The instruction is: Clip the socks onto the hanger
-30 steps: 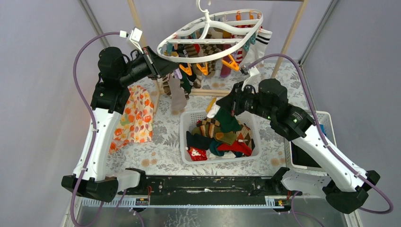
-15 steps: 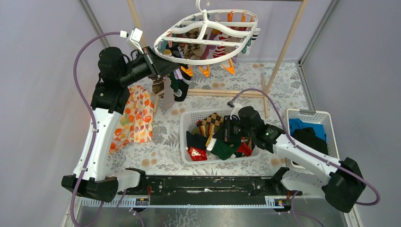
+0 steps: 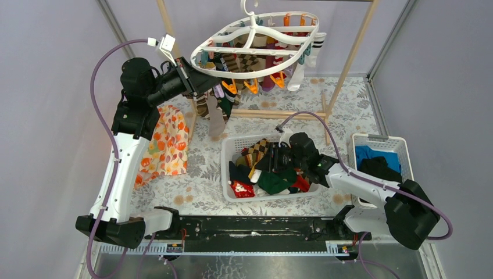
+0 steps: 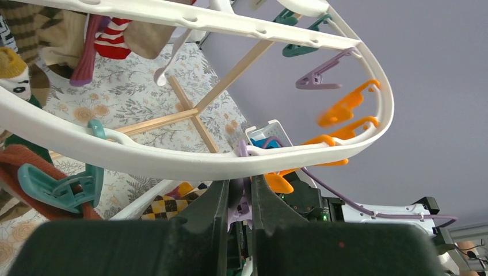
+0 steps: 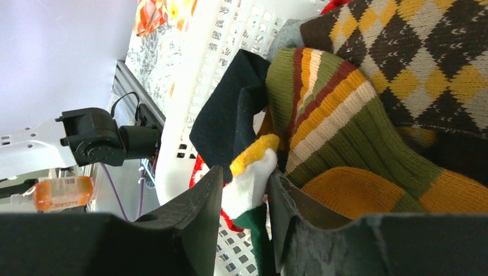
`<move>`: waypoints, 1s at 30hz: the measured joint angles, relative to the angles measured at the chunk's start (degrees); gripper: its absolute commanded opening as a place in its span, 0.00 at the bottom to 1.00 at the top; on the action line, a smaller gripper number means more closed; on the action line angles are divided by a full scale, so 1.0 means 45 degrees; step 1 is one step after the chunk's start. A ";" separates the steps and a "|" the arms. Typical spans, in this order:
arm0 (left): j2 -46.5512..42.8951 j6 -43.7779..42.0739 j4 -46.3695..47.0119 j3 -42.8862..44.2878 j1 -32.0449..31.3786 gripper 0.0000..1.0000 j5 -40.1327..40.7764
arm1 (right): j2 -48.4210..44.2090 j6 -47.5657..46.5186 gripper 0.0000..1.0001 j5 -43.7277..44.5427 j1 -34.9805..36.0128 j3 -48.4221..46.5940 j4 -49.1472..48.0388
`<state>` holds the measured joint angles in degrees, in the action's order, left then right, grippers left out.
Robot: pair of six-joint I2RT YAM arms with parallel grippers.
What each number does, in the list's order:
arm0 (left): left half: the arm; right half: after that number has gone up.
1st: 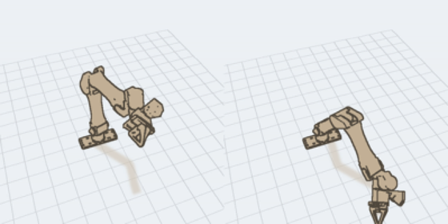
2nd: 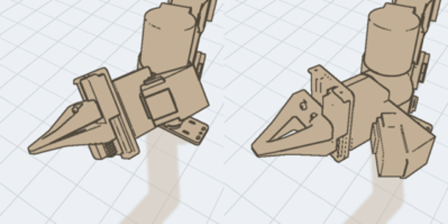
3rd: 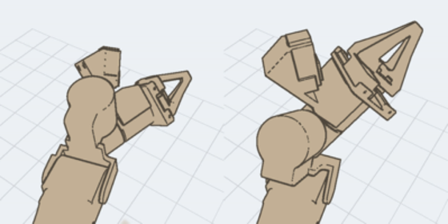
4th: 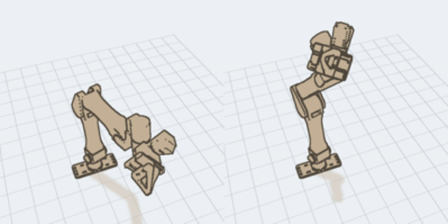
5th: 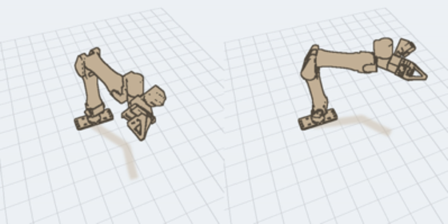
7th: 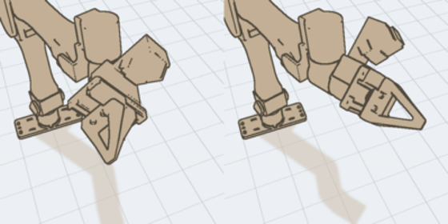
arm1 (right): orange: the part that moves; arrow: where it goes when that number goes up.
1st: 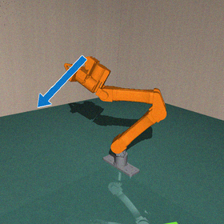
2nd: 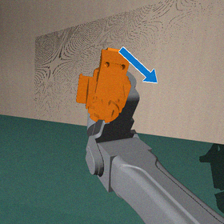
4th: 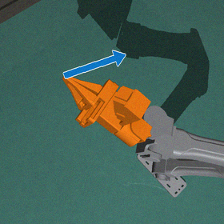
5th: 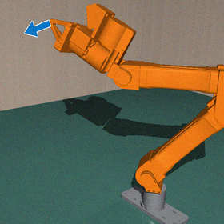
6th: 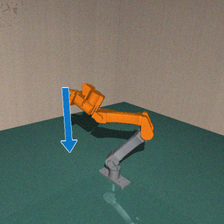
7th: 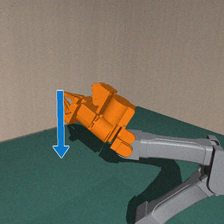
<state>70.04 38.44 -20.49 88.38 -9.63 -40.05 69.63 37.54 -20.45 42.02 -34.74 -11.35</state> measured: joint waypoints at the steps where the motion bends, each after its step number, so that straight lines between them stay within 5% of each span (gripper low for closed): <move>1: 0.0000 0.0000 0.0000 -0.0005 0.0000 0.05 0.0000 | 0.0024 0.0000 0.43 -0.0112 -0.0024 0.0000 -0.0024; 5: 0.0000 0.0000 0.0005 -0.0024 0.0005 0.05 0.0000 | 0.0311 -0.0092 0.40 -0.0699 -0.0170 -0.0049 -0.0194; 10: 0.0000 0.0000 0.0005 -0.0029 0.0000 0.05 -0.0005 | 0.0976 -0.0321 0.25 -0.1515 -0.0457 -0.0423 -0.0233; 14: 0.0000 0.0000 0.0005 -0.0029 0.0000 0.05 -0.0005 | 0.1258 -0.0369 0.00 -0.2254 -0.0797 -0.0607 -0.0437; 21: 0.0000 0.0005 0.0015 -0.0029 0.0005 0.05 -0.0092 | 0.1107 0.0617 0.00 -0.3565 -0.1559 -0.0617 -0.2118; 30: 0.0000 0.0539 0.0481 -0.0194 0.0005 0.05 -0.0656 | 0.0661 0.4537 0.00 -0.3934 -0.1826 -0.0593 -0.9000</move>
<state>70.04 40.86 -18.33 87.50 -9.61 -43.00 72.60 57.95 -38.15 33.80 -37.41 -51.86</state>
